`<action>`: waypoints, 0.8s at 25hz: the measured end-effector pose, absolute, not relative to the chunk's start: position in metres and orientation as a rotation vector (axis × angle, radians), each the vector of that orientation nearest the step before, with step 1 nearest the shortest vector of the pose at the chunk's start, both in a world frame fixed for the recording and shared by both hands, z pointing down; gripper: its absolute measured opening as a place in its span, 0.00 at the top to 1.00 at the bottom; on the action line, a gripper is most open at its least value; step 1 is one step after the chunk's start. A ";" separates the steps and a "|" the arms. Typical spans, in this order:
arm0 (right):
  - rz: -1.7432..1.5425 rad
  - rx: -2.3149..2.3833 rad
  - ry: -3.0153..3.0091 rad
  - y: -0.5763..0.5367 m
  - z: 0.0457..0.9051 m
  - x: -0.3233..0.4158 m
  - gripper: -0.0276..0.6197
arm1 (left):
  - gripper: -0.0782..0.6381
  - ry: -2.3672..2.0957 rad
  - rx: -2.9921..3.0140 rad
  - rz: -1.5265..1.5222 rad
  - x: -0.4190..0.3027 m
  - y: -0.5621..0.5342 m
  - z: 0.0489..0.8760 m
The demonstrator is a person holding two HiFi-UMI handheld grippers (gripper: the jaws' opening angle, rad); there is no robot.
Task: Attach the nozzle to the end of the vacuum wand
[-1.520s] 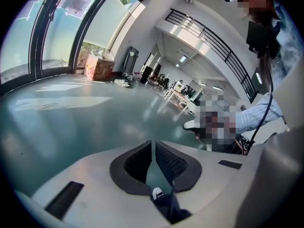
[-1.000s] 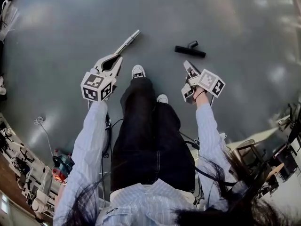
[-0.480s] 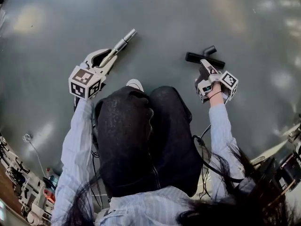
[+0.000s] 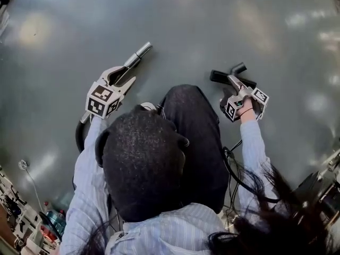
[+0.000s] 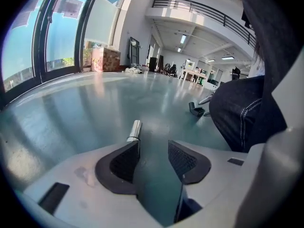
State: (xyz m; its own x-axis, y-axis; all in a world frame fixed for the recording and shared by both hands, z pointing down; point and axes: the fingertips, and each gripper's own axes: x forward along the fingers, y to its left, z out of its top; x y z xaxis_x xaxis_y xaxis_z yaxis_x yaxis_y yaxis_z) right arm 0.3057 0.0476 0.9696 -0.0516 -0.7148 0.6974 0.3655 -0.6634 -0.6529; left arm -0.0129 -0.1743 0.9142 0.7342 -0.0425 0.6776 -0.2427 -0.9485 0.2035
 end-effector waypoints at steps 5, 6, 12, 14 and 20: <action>-1.828 -1.483 0.208 0.037 0.987 0.314 0.54 | 0.65 -0.138 2.641 1.089 -0.021 -0.163 0.920; -1.821 -1.483 0.173 0.031 0.989 0.317 0.54 | 0.65 -0.135 2.635 1.085 -0.022 -0.164 0.922; -1.868 -1.616 -0.060 0.029 1.014 0.320 0.54 | 0.65 -0.185 2.630 1.065 -0.011 -0.167 0.922; -1.866 -1.641 -0.066 0.034 1.019 0.327 0.54 | 0.65 -0.203 2.642 1.088 -0.003 -0.169 0.924; -1.983 -1.735 0.279 0.039 1.021 0.321 0.55 | 0.65 -0.312 2.547 1.143 -0.010 -0.183 0.942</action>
